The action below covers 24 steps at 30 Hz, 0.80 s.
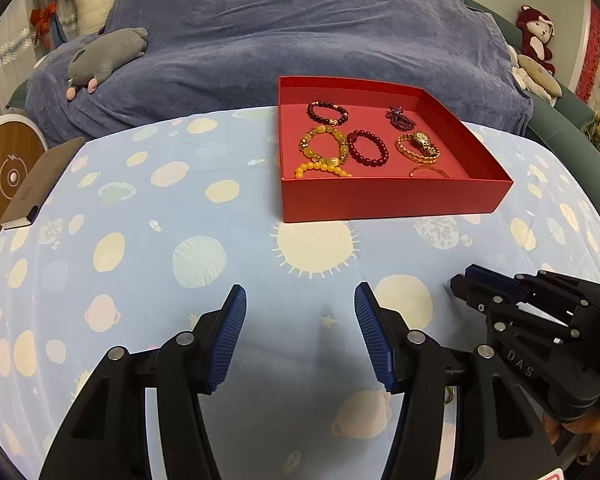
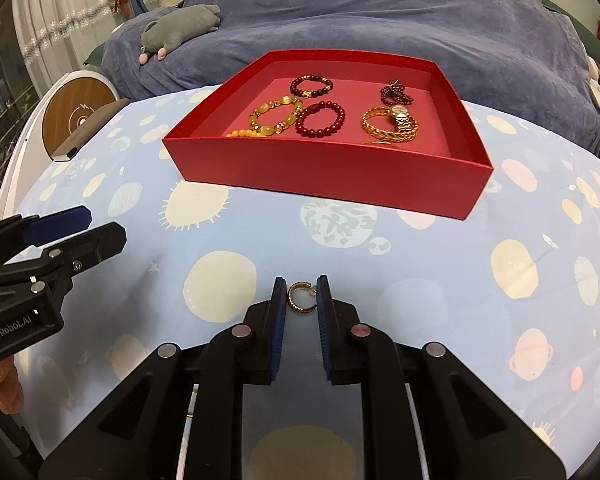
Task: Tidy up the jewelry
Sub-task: 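Grasp a small gold hoop earring with the right tool, then grasp the other gold hoop earring with the left tool while the right tool holds its earring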
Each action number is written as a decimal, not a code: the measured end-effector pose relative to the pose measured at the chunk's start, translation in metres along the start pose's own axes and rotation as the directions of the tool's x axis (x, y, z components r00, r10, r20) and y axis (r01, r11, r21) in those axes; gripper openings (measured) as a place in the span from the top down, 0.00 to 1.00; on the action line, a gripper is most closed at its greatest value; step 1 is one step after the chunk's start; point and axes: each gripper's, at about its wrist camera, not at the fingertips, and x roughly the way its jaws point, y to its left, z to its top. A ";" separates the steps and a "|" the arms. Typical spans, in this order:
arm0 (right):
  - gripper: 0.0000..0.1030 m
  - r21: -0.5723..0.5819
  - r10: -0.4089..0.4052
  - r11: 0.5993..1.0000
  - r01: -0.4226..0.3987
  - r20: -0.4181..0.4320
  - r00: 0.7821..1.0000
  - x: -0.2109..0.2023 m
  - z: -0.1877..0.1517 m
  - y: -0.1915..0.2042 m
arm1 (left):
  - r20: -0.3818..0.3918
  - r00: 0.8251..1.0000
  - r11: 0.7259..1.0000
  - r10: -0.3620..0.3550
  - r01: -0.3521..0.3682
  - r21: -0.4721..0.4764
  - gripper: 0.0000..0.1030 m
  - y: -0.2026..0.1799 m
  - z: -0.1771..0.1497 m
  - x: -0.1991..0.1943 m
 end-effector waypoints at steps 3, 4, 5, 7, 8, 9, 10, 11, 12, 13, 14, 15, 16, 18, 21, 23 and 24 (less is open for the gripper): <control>0.85 0.014 -0.008 1.000 0.007 0.024 1.000 -0.013 0.001 -0.010 | -0.009 0.999 0.999 -0.033 0.033 0.011 0.48 -0.007 -0.005 -0.003; 0.85 0.020 -0.009 1.000 0.009 0.030 1.000 -0.016 0.002 -0.013 | -0.010 0.999 0.999 -0.045 0.045 0.018 0.48 -0.010 -0.007 -0.005; 0.85 0.026 -0.011 1.000 0.010 0.036 0.999 -0.020 0.002 -0.017 | -0.012 0.998 0.998 -0.054 0.054 0.027 0.48 -0.014 -0.010 -0.007; 0.85 0.030 -0.019 0.999 0.018 0.043 0.999 -0.025 0.003 -0.021 | -0.011 0.997 0.996 -0.071 0.072 0.047 0.48 -0.021 -0.014 -0.011; 0.85 0.035 -0.022 0.999 0.021 0.045 0.999 -0.026 0.003 -0.024 | -0.013 0.997 0.995 -0.078 0.078 0.058 0.48 -0.026 -0.017 -0.013; 0.85 0.040 -0.024 0.999 0.023 0.045 0.999 -0.028 0.003 -0.026 | -0.015 0.996 0.994 -0.086 0.087 0.069 0.48 -0.030 -0.019 -0.015; 0.85 0.047 -0.025 0.999 0.023 0.045 0.999 -0.029 0.002 -0.029 | -0.016 0.996 0.992 -0.093 0.094 0.081 0.48 -0.034 -0.022 -0.016; 0.85 0.054 -0.026 0.998 0.023 0.045 0.999 -0.030 0.002 -0.032 | -0.018 0.995 0.991 -0.096 0.097 0.093 0.48 -0.038 -0.025 -0.017; 0.85 0.058 -0.027 0.998 0.025 0.045 0.999 -0.031 0.001 -0.034 | -0.021 0.995 0.989 -0.099 0.100 0.105 0.48 -0.041 -0.027 -0.018; 0.85 0.060 -0.031 0.998 0.028 0.046 0.998 -0.032 0.001 -0.036 | -0.025 0.995 0.988 -0.100 0.103 0.115 0.48 -0.044 -0.030 -0.017; 0.85 0.060 -0.034 0.998 0.031 0.047 0.998 -0.033 0.000 -0.037 | -0.029 0.995 0.988 -0.098 0.101 0.120 0.48 -0.046 -0.031 -0.017; 0.85 0.060 -0.036 0.998 0.034 0.046 0.998 -0.034 -0.001 -0.038 | -0.034 0.994 0.987 -0.100 0.104 0.124 0.48 -0.048 -0.033 -0.016; 0.85 0.061 -0.038 0.998 0.035 0.045 0.998 -0.034 -0.002 -0.039 | -0.040 0.994 0.986 -0.102 0.107 0.128 0.48 -0.049 -0.035 -0.015; 0.85 0.064 -0.043 0.997 0.040 0.043 0.998 -0.035 -0.003 -0.041 | -0.048 0.993 0.985 -0.103 0.109 0.135 0.48 -0.052 -0.038 -0.013; 0.85 0.070 -0.044 0.997 0.041 0.044 0.998 -0.037 -0.004 -0.043 | -0.054 0.993 0.983 -0.107 0.114 0.147 0.48 -0.056 -0.041 -0.012; 0.85 0.071 -0.045 0.997 0.042 0.046 0.998 -0.039 -0.004 -0.043 | -0.055 0.993 0.982 -0.105 0.112 0.152 0.48 -0.059 -0.042 -0.011; 0.85 0.072 -0.045 0.997 0.042 0.046 0.998 -0.039 -0.005 -0.044 | -0.057 0.993 0.982 -0.106 0.114 0.152 0.48 -0.059 -0.043 -0.010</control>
